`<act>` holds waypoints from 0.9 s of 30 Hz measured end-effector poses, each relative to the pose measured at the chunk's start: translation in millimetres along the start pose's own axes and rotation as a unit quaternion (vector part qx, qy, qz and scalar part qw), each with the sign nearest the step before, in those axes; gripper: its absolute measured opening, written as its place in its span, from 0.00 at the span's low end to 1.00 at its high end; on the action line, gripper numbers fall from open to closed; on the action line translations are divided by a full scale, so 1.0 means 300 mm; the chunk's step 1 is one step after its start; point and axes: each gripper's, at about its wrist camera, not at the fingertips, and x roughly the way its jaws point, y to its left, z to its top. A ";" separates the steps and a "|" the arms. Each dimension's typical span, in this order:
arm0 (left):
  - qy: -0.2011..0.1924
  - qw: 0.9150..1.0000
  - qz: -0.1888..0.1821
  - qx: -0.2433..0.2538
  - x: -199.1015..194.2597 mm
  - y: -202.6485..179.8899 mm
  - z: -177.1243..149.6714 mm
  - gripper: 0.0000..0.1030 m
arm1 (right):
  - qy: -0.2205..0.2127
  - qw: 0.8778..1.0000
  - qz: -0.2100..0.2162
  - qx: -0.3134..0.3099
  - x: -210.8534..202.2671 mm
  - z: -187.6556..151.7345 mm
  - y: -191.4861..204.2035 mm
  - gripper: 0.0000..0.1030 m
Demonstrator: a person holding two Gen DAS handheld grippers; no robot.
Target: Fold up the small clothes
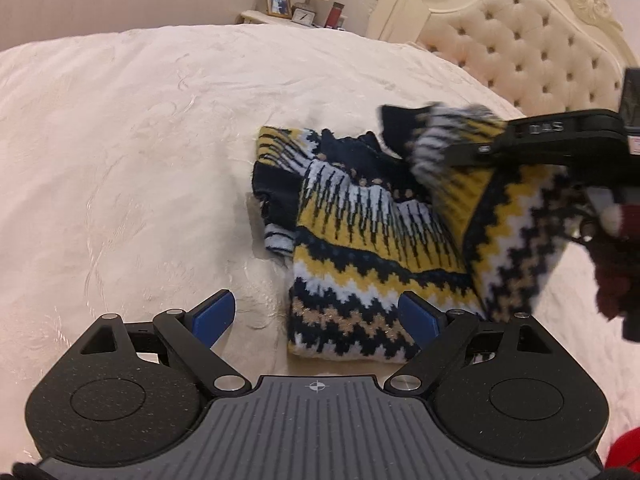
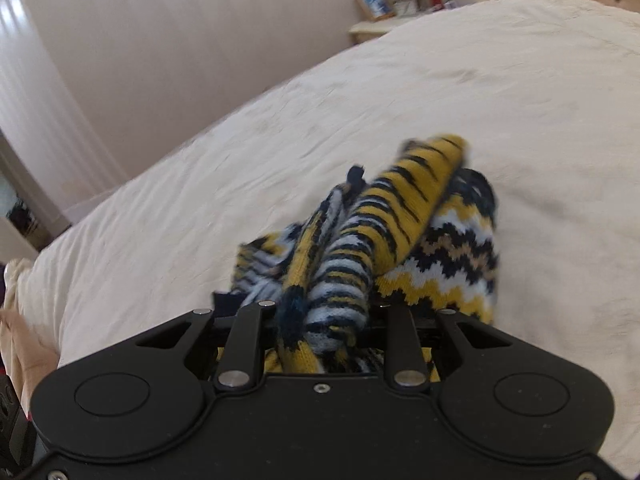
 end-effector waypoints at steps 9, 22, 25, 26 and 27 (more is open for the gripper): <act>-0.003 0.999 -0.014 -0.035 -0.008 0.070 -0.031 0.86 | 0.027 0.997 -0.046 -0.060 0.140 -0.043 0.169 0.35; -0.008 0.999 -0.017 -0.049 -0.031 0.087 -0.021 0.86 | -0.053 0.995 0.081 -0.033 -0.044 -0.015 0.102 0.55; -0.008 0.998 -0.017 -0.052 -0.038 0.095 -0.011 0.86 | -0.066 0.994 0.049 -0.075 -0.112 -0.040 0.078 0.56; -0.009 0.998 -0.017 -0.056 -0.043 0.099 -0.006 0.86 | -0.069 0.992 0.034 -0.098 -0.130 -0.056 0.073 0.56; -0.010 0.998 -0.018 -0.060 -0.048 0.102 0.001 0.86 | -0.073 0.990 0.019 -0.123 -0.149 -0.076 0.077 0.56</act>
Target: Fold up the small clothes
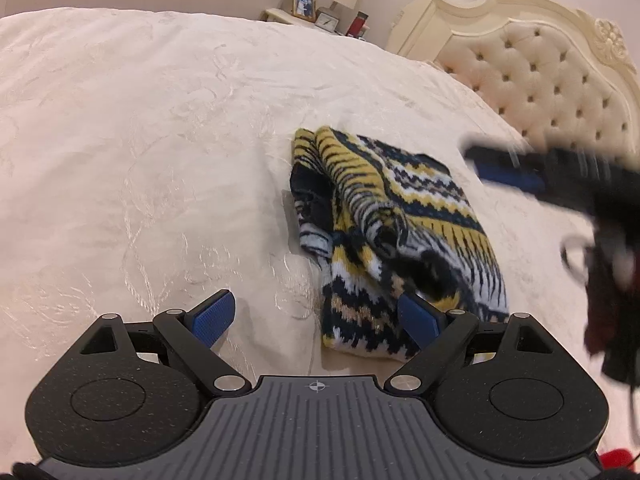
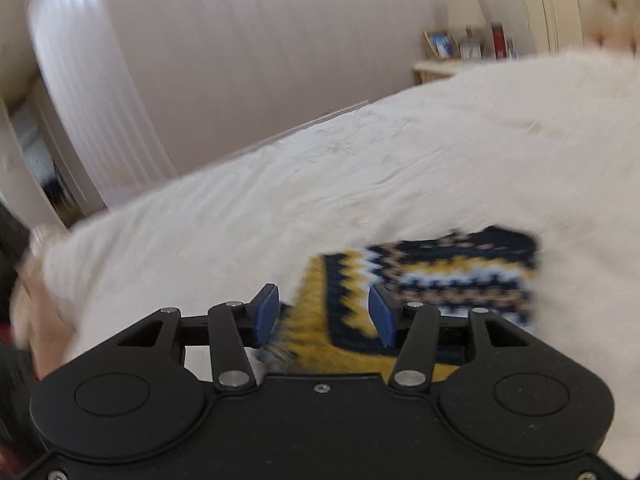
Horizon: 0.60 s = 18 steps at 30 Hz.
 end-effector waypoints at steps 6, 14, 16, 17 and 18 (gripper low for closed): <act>-0.007 1.000 -0.004 -0.018 -0.033 -0.001 0.073 0.86 | -0.034 0.995 -0.023 -0.095 -0.101 -0.136 0.052 0.58; 0.014 0.999 -0.016 -0.031 0.061 -0.057 0.205 0.86 | -0.034 0.981 -0.005 -0.192 -0.110 -0.261 0.196 0.63; 0.032 0.999 -0.029 -0.029 0.120 -0.082 0.230 0.86 | -0.036 0.977 -0.008 -0.210 -0.089 -0.284 0.227 0.63; 0.041 0.998 -0.036 -0.028 0.150 -0.092 0.241 0.86 | -0.039 0.976 -0.006 -0.215 -0.079 -0.290 0.241 0.63; 0.051 0.998 -0.040 -0.027 0.183 -0.102 0.251 0.86 | -0.041 0.974 -0.006 -0.222 -0.067 -0.296 0.254 0.63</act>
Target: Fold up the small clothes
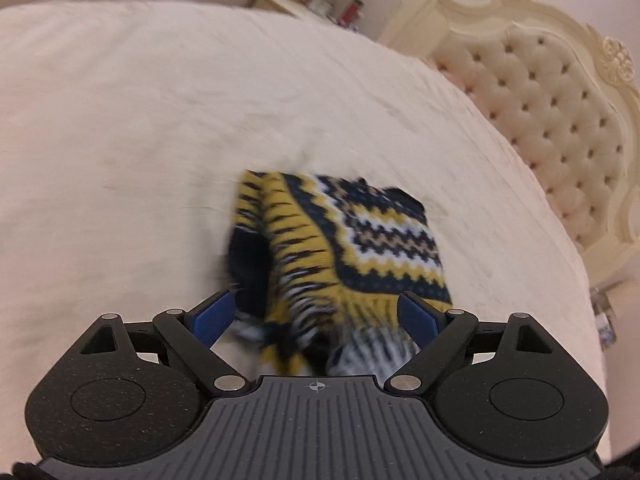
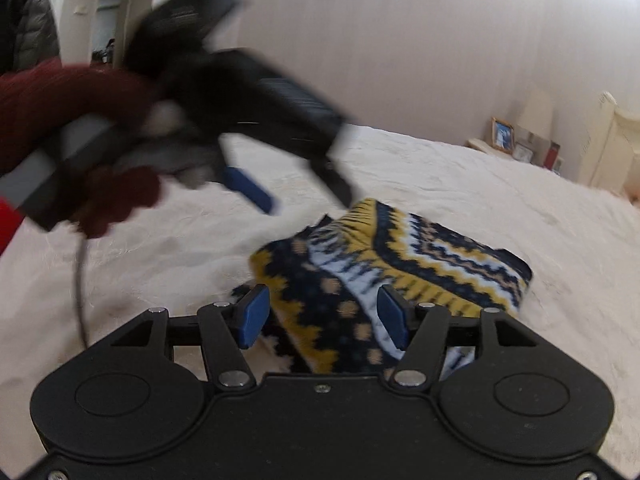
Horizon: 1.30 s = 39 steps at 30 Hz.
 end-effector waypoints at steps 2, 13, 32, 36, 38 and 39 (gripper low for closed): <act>0.020 1.000 -0.001 0.002 0.064 -0.013 0.018 0.85 | 0.001 1.000 -0.007 -0.020 0.029 -0.002 0.028 0.62; 0.001 0.998 0.011 0.066 0.111 -0.071 0.056 0.18 | -0.014 1.000 -0.017 0.018 0.073 0.019 0.006 0.12; -0.027 0.999 0.021 0.021 0.041 0.066 -0.009 0.61 | 0.015 0.991 0.067 0.117 0.047 -0.052 -0.068 0.61; -0.054 0.996 0.022 0.063 -0.016 0.008 -0.043 0.67 | -0.004 0.985 0.050 0.166 -0.033 -0.089 -0.134 0.65; -0.071 0.994 0.021 0.083 -0.039 -0.028 -0.067 0.69 | -0.014 0.982 0.040 0.187 -0.041 -0.095 -0.192 0.65; -0.078 0.993 0.020 0.092 -0.044 -0.046 -0.078 0.70 | -0.016 0.980 0.036 0.195 -0.046 -0.100 -0.216 0.65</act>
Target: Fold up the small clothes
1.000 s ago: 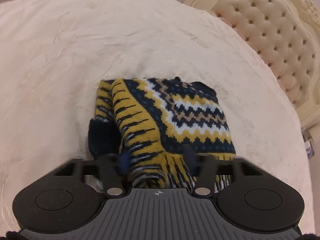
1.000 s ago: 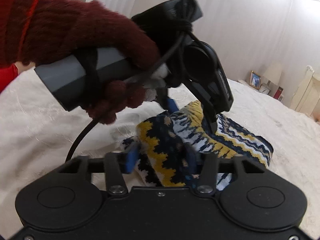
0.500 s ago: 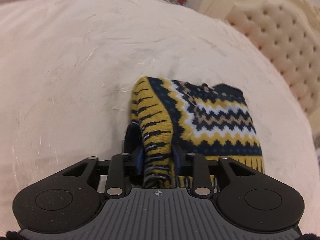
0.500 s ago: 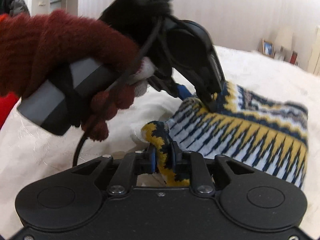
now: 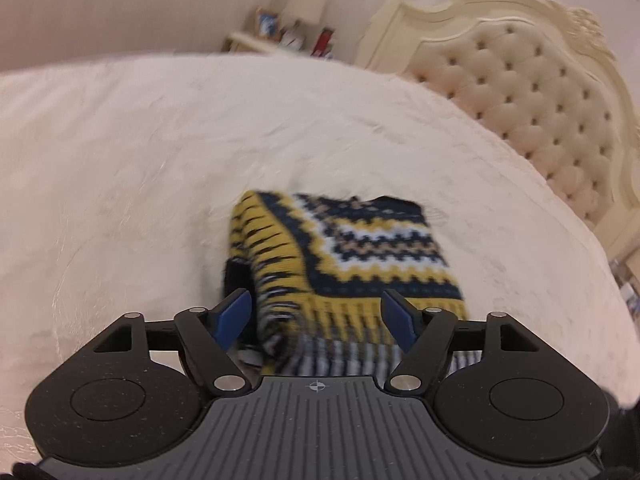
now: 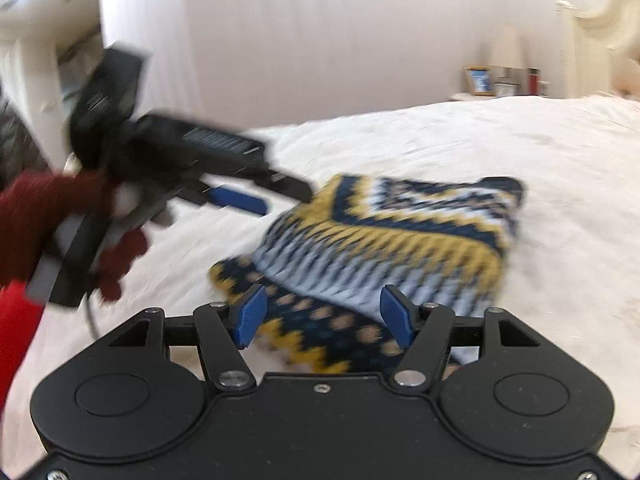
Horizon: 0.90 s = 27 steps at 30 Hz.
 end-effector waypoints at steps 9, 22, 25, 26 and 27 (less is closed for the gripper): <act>0.030 0.999 -0.010 0.011 0.060 -0.036 -0.131 0.71 | -0.001 0.997 -0.028 0.069 0.020 0.038 -0.163 0.65; 0.058 0.997 -0.011 -0.042 0.069 0.061 -0.222 0.71 | 0.006 0.993 -0.045 0.105 0.326 0.232 -0.325 0.65; 0.056 0.997 -0.013 -0.045 0.066 0.060 -0.229 0.72 | 0.076 0.988 -0.029 0.133 0.454 0.201 -0.360 0.68; 0.056 0.997 -0.012 -0.045 0.067 0.059 -0.232 0.72 | 0.080 0.988 -0.025 0.128 0.470 0.190 -0.359 0.70; 0.055 0.997 -0.011 -0.045 0.066 0.056 -0.234 0.72 | 0.075 0.990 -0.025 0.116 0.470 0.187 -0.355 0.71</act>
